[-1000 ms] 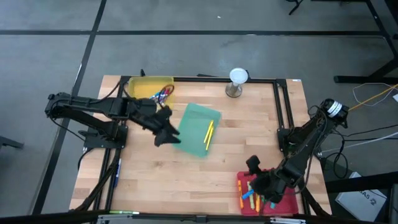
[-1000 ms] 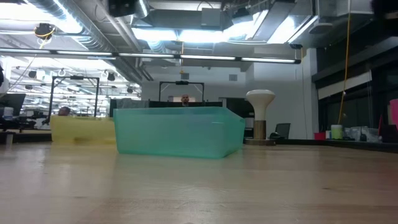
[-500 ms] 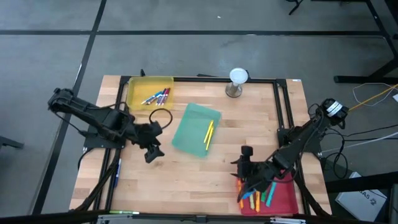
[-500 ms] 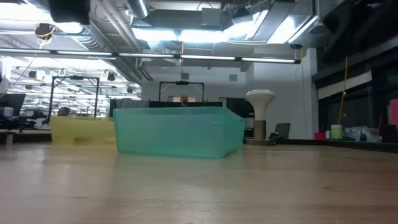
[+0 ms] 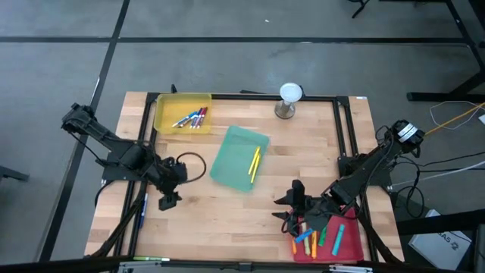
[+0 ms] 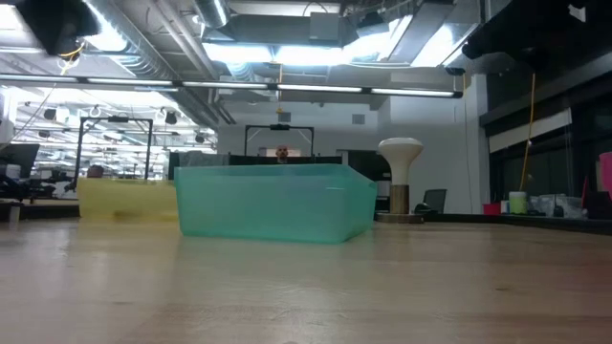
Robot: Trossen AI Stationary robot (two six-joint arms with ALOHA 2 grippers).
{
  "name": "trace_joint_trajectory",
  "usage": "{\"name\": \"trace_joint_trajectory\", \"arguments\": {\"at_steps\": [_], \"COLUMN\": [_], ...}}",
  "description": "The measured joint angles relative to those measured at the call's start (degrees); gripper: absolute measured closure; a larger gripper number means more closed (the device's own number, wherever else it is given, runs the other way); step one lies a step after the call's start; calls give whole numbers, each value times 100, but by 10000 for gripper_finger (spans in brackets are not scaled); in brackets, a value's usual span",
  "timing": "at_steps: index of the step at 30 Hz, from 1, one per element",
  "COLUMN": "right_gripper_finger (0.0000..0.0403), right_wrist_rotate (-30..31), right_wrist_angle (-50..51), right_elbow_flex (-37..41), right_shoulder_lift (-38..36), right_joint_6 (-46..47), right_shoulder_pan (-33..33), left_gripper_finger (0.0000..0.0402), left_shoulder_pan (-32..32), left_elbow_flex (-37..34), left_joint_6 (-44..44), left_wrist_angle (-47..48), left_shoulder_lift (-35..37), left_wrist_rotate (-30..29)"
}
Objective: Pick & Place Markers
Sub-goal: Put the blue marker pen into the yellow bin
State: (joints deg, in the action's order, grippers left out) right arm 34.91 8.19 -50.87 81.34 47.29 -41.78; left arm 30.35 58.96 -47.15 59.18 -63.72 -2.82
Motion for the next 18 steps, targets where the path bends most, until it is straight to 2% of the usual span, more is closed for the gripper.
{"name": "trace_joint_trajectory", "arguments": {"at_steps": [4, 8, 12, 18], "right_gripper_finger": [194, 194, 194, 194], "right_wrist_rotate": [1, 3, 5, 55], "right_wrist_angle": [-22, -23, -23, -21], "right_elbow_flex": [0, 0, 0, 0], "right_shoulder_lift": [0, 0, 0, 0], "right_joint_6": [67, 77, 59, 10], "right_shoulder_pan": [0, 2, 4, 7], "left_gripper_finger": [117, 153, 223, 356], "left_shoulder_pan": [310, 649, 1013, 1670], "left_elbow_flex": [-409, -735, -792, -791], "left_joint_6": [-389, -1082, -1838, -2639], "left_wrist_angle": [-26, -42, -17, 77], "left_shoulder_lift": [-2, -2, -2, -69], "left_wrist_rotate": [404, 1064, 1456, 1514]}}
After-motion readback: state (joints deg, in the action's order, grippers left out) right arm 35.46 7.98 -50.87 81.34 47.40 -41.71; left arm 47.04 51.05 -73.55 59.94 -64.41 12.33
